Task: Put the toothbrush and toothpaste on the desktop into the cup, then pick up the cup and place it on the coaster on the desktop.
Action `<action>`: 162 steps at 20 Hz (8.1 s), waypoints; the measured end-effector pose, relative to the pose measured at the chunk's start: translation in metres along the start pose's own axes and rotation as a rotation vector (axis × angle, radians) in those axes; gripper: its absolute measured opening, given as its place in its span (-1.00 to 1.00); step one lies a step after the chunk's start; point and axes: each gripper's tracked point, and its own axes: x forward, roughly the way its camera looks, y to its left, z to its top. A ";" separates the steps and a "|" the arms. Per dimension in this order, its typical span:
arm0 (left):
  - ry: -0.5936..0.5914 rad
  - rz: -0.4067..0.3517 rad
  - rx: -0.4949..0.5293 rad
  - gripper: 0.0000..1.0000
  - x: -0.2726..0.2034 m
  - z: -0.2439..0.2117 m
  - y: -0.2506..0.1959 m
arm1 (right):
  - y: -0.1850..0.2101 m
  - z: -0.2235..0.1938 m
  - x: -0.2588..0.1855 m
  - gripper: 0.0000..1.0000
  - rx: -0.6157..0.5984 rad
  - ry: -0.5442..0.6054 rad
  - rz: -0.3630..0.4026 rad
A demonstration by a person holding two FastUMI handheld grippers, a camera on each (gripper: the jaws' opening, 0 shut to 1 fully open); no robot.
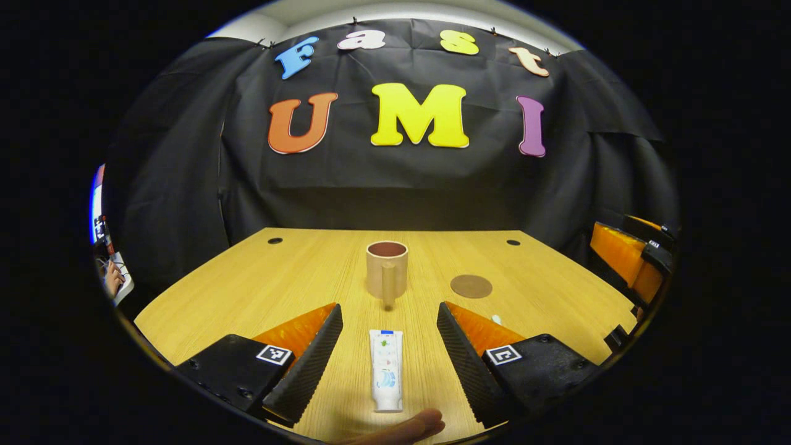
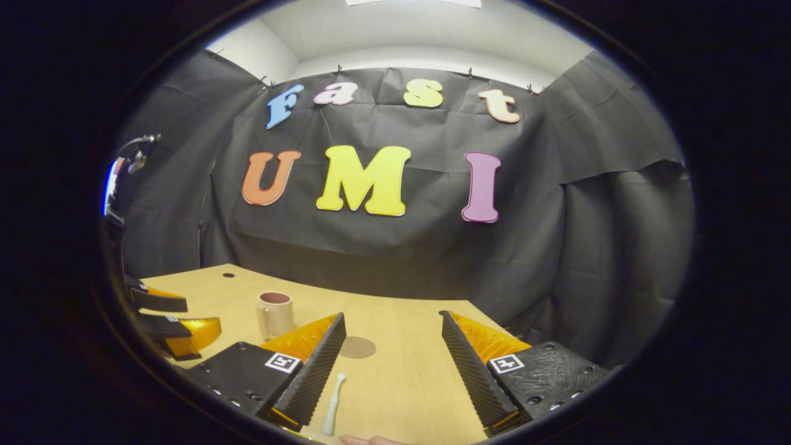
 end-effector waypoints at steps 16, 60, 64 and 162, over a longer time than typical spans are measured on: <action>0.391 0.008 0.053 0.95 0.010 -0.101 0.003 | 0.002 -0.018 0.009 0.90 0.011 0.067 0.006; -0.197 0.001 -0.116 -0.18 -0.019 0.005 0.007 | 0.060 -0.194 0.044 0.77 0.056 0.579 0.077; -0.172 0.000 -0.126 -0.17 -0.016 0.000 0.006 | 0.069 -0.203 0.039 0.59 0.068 0.640 0.119; -0.316 -0.199 -0.064 0.45 0.185 0.134 -0.004 | 0.015 -0.058 0.025 -0.89 0.140 0.166 0.109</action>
